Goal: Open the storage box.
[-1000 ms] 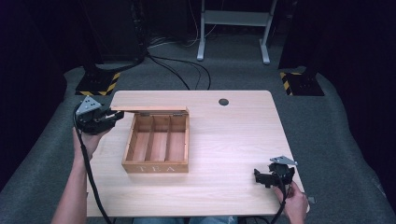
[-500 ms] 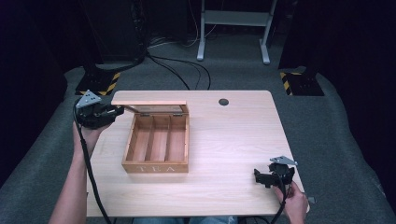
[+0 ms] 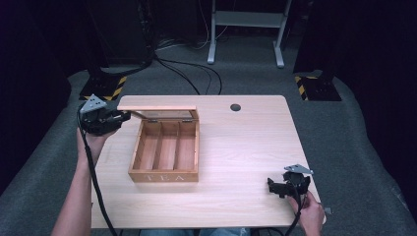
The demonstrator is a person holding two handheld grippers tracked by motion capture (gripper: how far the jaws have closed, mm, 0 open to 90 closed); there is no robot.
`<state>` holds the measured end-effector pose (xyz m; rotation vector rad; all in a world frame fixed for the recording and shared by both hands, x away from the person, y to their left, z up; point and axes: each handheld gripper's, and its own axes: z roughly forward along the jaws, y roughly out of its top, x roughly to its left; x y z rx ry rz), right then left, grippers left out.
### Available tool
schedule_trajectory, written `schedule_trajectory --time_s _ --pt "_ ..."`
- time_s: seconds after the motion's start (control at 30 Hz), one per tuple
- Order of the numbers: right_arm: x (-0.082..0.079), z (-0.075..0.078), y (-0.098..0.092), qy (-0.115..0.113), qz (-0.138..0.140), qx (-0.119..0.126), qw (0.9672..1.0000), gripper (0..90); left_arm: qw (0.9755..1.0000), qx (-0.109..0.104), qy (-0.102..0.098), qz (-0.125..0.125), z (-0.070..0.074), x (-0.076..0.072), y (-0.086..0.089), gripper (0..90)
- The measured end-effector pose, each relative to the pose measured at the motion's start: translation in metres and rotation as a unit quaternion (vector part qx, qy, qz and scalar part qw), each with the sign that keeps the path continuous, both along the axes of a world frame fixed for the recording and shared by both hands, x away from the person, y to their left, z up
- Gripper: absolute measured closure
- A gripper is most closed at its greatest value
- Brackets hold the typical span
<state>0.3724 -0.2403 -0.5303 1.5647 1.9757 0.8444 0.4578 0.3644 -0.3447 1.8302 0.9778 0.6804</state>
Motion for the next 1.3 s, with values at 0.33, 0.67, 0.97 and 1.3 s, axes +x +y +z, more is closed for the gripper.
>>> schedule_trajectory --time_s 0.33,0.67,0.97,1.3 --pt "0.0 0.0 0.0001 0.0 -0.001 0.0 1.0 0.0 1.0 0.0 -0.001 0.0 -0.0003 -0.0002 -0.0001 62.6" --pt "0.0 0.0 0.0 0.0 0.0 0.0 1.0 0.0 1.0 0.0 -0.001 0.0 -0.0005 -0.0003 0.0002 62.6" --pt "0.0 0.0 0.0001 0.0 0.0 0.0 1.0 0.0 1.0 -0.004 -0.003 0.0 -0.0015 -0.0008 0.0002 62.5" --pt "0.0 0.0 0.0 0.0 0.0 0.0 1.0 0.0 1.0 -0.006 -0.004 0.0 -0.0016 -0.0005 0.0002 62.5"
